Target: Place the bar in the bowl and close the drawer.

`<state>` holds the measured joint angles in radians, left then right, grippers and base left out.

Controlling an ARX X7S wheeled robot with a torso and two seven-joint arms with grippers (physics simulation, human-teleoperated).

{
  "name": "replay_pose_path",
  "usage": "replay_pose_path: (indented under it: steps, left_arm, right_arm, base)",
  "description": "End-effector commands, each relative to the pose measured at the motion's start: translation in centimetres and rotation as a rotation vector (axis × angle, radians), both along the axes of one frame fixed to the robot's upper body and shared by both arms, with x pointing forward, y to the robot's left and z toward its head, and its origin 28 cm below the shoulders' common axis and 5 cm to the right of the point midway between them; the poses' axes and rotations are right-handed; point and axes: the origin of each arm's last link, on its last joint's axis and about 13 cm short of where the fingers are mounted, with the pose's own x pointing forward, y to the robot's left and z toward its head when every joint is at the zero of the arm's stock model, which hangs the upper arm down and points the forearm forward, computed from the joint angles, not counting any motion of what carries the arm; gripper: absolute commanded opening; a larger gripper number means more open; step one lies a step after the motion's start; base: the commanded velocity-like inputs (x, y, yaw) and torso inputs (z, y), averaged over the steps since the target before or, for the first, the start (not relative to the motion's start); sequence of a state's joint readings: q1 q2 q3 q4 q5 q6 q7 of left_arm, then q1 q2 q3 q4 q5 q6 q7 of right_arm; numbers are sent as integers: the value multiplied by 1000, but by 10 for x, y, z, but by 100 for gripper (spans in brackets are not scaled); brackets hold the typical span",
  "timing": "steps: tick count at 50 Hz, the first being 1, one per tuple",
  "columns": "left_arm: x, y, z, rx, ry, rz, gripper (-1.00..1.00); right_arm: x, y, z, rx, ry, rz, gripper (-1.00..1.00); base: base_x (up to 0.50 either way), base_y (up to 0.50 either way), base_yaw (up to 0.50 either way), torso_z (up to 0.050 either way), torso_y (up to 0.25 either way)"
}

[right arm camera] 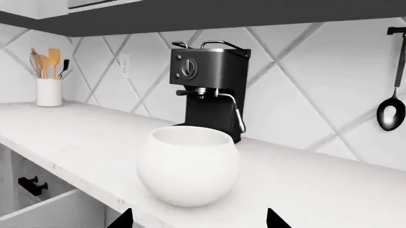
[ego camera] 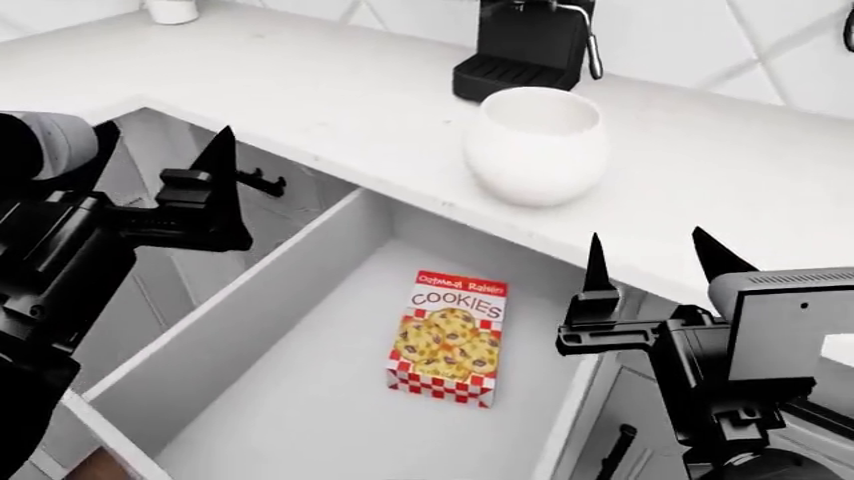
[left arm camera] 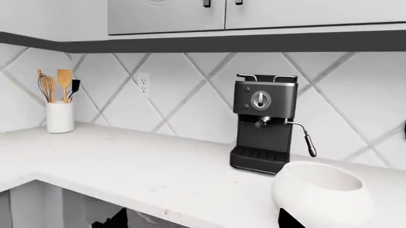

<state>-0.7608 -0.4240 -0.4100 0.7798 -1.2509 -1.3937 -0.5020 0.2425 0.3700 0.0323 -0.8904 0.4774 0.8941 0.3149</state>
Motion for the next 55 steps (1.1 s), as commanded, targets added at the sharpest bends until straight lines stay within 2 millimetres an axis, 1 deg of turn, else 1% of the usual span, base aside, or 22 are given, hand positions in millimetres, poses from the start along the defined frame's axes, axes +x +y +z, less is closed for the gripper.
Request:
replay_pose_path:
  steps: [1, 7, 10, 15, 18, 22, 30, 37, 55]
  left_arm:
    - [-1, 1, -1, -2, 0, 2, 100]
    - [-1, 2, -1, -3, 0, 9, 100]
    - [-1, 3, 1, -4, -2, 12, 100]
    - [-2, 4, 2, -6, -7, 15, 100]
    - [-3, 4, 2, -6, -8, 15, 100]
    - [-3, 5, 3, -11, -9, 17, 100]
    - [-4, 5, 4, -19, -11, 18, 100]
    - [-4, 5, 3, -20, -10, 17, 100]
    - [-4, 7, 3, -21, -10, 25, 100]
  right_arm:
    - [-1, 0, 1, -2, -4, 2, 100]
    - [-1, -2, 7, -6, -15, -11, 100]
    - [-3, -4, 18, -26, -30, -20, 100]
    - [-6, -5, 43, -107, -67, -23, 100]
    - [-7, -6, 48, -121, -73, -23, 100]
    - [-6, -4, 63, -133, -63, -6, 100]
    - [-5, -3, 64, -153, -41, -9, 100]
    - [-6, -4, 63, -123, -53, 3, 100]
    - [-7, -4, 61, -125, -57, 15, 100]
  base:
    - [0, 0, 500, 0, 0]
    - [0, 0, 500, 0, 0]
    - [0, 0, 0, 0, 0]
    - [0, 0, 0, 0, 0]
    - [0, 0, 0, 0, 0]
    - [-4, -3, 0, 0, 0]
    - [-389, -270, 0, 0, 0]
    - [0, 0, 0, 0, 0]
    - [257, -371, 0, 0, 0]
